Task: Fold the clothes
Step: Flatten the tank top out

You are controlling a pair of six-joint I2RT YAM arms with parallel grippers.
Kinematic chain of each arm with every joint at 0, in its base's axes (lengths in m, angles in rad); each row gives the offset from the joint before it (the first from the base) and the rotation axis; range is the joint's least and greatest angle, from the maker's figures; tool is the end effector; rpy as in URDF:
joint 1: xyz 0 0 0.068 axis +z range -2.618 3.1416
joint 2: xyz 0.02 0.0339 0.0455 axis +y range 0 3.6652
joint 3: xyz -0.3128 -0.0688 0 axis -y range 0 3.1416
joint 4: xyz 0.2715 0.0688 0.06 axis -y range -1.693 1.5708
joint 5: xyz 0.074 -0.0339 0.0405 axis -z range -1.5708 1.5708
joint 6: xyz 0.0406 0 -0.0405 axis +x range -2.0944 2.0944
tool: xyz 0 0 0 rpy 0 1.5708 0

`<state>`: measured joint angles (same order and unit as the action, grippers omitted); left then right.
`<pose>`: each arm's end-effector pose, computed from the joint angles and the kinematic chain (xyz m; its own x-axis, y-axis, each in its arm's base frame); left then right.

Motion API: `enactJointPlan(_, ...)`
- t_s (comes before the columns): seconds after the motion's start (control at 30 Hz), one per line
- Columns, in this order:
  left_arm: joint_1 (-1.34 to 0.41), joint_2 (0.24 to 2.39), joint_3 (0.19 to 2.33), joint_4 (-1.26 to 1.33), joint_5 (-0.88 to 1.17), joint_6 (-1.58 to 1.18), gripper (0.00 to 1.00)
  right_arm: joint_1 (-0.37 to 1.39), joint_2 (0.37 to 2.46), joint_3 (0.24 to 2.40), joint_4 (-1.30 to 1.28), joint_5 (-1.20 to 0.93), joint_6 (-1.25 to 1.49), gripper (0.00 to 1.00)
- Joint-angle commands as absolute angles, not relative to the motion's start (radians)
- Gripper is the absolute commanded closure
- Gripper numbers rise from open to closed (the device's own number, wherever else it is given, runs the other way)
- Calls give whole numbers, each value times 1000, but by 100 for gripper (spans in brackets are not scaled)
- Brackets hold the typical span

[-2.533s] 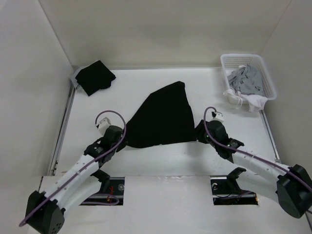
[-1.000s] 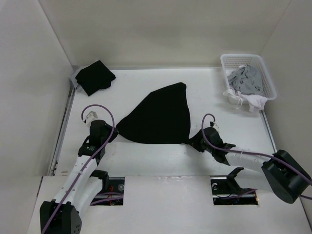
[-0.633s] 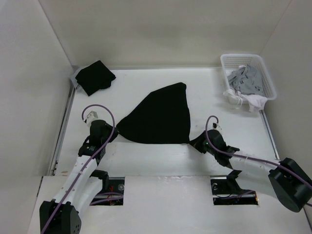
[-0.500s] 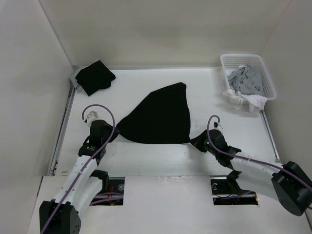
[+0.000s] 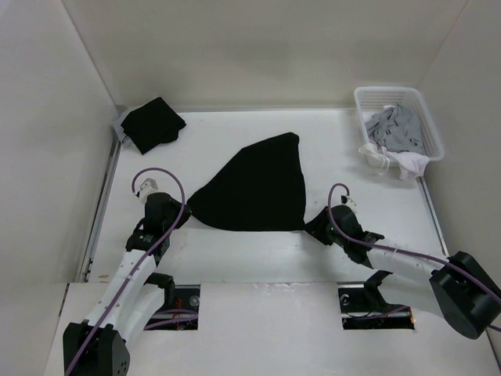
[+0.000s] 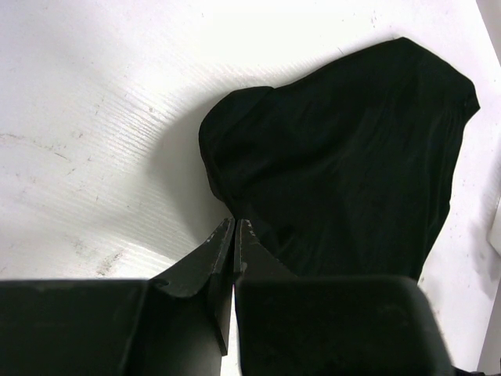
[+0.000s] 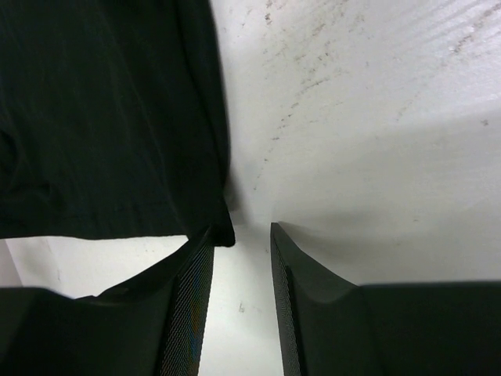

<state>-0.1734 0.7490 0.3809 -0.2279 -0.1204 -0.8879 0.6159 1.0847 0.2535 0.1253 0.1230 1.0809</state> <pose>0.1589 -0.0229 0.2206 -0.4058 -0.7108 -0.5745 -0.3826 0.7030 -0.5995 0.1565 0.1046 0.1558 -0.6878 0.5861 -0.4283 0.2333 0.7372 0.6341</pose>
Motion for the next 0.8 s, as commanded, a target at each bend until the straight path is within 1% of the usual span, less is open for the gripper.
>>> enactJointPlan(0.0, -180, 752, 384, -189, -120, -894, 100, 617, 1103, 284, 173, 127, 1071, 61)
enactJointPlan(0.07, -180, 752, 382, -189, -121, -894, 100, 617, 1107, 281, 190, 129, 1072, 62)
enactJointPlan(0.2, -180, 755, 383, -186, -121, -894, 100, 614, 1134, 281, 215, 124, 1065, 72)
enactJointPlan(0.3, -180, 758, 382, -186, -121, -894, 100, 616, 1158, 281, 244, 107, 1063, 77)
enactJointPlan(0.43, -180, 762, 377, -179, -120, -896, 100, 617, 1173, 275, 287, 98, 1068, 76)
enactJointPlan(0.5, -180, 761, 376, -179, -120, -896, 100, 617, 1170, 270, 299, 101, 1069, 70)
enactJointPlan(0.57, -182, 758, 376, -179, -123, -896, 100, 617, 1164, 264, 308, 101, 1069, 69)
enactJointPlan(0.77, -182, 762, 376, -179, -123, -896, 100, 611, 1170, 255, 331, 97, 1066, 77)
